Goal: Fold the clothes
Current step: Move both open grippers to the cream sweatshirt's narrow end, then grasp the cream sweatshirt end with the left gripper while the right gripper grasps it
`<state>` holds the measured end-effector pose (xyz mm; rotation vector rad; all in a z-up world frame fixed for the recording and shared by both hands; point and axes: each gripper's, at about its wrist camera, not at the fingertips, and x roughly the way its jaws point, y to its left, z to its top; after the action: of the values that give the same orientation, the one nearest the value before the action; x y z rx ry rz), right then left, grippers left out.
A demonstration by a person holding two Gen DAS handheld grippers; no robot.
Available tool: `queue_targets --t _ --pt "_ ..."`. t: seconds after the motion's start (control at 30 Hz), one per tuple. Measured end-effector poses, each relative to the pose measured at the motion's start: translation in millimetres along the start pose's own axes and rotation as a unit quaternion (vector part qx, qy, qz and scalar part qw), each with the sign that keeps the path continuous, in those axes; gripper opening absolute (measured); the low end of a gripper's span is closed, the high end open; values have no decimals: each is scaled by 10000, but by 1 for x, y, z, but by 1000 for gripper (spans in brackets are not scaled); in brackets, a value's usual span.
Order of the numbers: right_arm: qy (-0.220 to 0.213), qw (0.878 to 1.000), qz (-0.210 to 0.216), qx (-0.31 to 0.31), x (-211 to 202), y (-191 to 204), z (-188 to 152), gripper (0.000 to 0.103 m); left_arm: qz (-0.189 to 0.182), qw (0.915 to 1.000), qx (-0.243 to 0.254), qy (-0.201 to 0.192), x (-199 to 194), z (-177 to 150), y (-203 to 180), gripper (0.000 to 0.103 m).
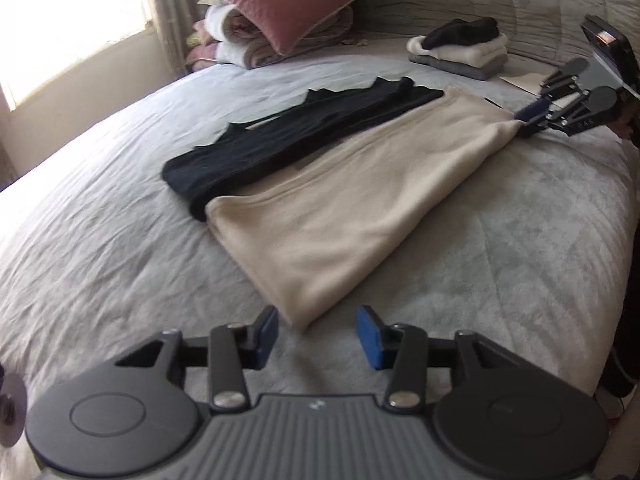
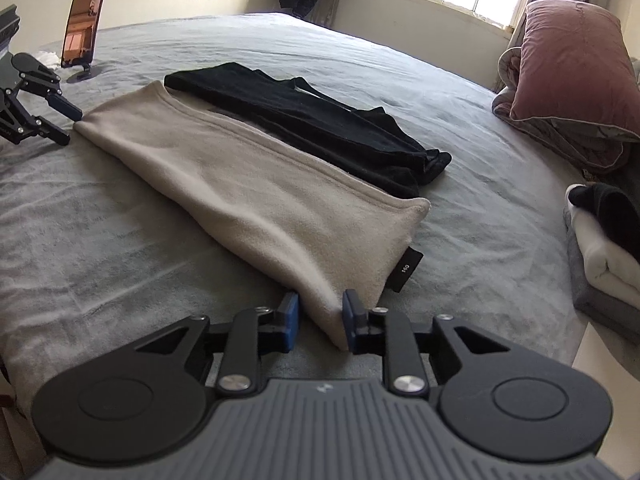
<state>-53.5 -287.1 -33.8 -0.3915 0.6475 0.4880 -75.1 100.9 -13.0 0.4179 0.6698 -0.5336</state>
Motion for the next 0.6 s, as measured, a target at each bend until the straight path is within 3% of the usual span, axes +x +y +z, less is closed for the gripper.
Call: queue_targets --t 0.13,0.33,0.47,0.6 --pt "-25 9991 -83 -414 1 13 -2 33 -42 9991 350 -242 -5 -2 -11 47" --pt "4 9987 -147 -497 5 12 0 32 76 9967 780 -205 4 1 -22 50" --pt "4 9985 -181 -509 5 12 0 32 221 9952 783 -543 -7 8 -22 50" --pt "18 9983 -198 -548 5 13 0 32 99 9943 947 -489 -4 13 -26 50"
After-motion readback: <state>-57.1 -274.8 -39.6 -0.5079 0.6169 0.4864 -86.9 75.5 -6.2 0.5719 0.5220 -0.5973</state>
